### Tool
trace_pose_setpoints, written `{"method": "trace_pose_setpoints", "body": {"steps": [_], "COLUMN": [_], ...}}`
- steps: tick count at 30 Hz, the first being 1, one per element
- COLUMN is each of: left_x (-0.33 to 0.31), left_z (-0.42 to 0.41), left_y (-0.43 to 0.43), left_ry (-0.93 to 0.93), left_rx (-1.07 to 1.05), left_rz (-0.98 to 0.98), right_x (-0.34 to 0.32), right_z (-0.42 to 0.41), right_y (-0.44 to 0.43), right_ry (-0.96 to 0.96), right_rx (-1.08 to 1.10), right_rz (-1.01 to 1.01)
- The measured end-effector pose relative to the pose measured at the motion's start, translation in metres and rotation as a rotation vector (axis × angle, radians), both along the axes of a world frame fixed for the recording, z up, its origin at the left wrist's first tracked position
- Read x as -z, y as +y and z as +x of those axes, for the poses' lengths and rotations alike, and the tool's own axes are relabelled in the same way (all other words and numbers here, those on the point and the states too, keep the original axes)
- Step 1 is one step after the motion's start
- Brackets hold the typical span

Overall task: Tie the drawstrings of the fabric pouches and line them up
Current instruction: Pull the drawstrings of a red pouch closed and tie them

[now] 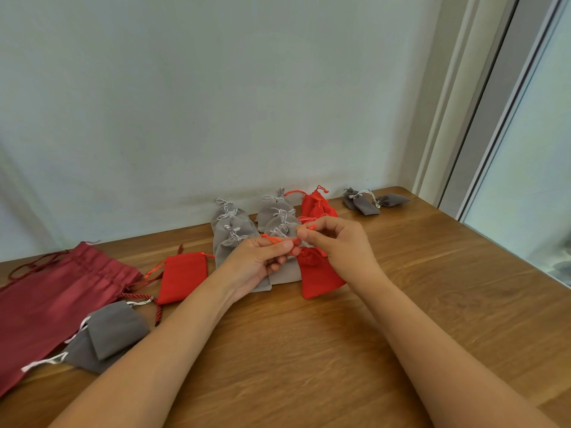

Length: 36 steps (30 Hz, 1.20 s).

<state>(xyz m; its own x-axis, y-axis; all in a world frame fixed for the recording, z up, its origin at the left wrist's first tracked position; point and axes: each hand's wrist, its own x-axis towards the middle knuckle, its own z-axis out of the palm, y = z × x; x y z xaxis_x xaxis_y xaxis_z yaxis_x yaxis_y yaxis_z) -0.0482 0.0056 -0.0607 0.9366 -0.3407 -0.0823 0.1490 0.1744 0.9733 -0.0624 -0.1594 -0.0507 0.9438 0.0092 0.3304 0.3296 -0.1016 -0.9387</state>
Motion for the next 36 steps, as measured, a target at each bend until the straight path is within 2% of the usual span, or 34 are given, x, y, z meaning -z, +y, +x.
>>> {"method": "trace_pose_setpoints", "body": {"steps": [3,5,8,12,15,19,22,31,36], "left_x": [0.002,0.001,0.0,-0.003,-0.005,-0.004,-0.001,0.004,0.007], "left_z": [0.002,0.002,0.002,0.002,0.002,0.001,0.003,0.002,-0.002], "left_y": [0.003,0.004,0.003,0.008,0.009,0.005,0.007,0.0,-0.004], "left_ry": [0.066,0.082,0.015,-0.091,-0.14,-0.176,-0.19,-0.481,-0.534], "left_rx": [-0.002,-0.001,0.0,-0.027,-0.05,-0.087,-0.103,-0.255,-0.265], "left_rz": [-0.099,-0.134,-0.116,-0.107,-0.077,-0.056,-0.043,0.307,0.349], "right_x": [-0.005,-0.008,-0.01,-0.013,-0.009,0.001,0.001,0.005,0.003], "right_z": [-0.004,-0.005,-0.006,-0.007,-0.003,0.0,0.0,0.0,0.002], "right_y": [-0.004,-0.007,-0.011,-0.012,-0.011,-0.009,-0.008,-0.001,-0.005], "right_ry": [0.028,0.043,0.066,0.053,0.039,0.051,0.044,0.081,0.192], "right_rx": [-0.151,-0.226,-0.279,-0.229,-0.166,-0.194,-0.193,-0.117,-0.161], "right_rz": [0.058,0.027,-0.011,0.008,-0.078,-0.257,-0.244,-0.235,-0.097]}}
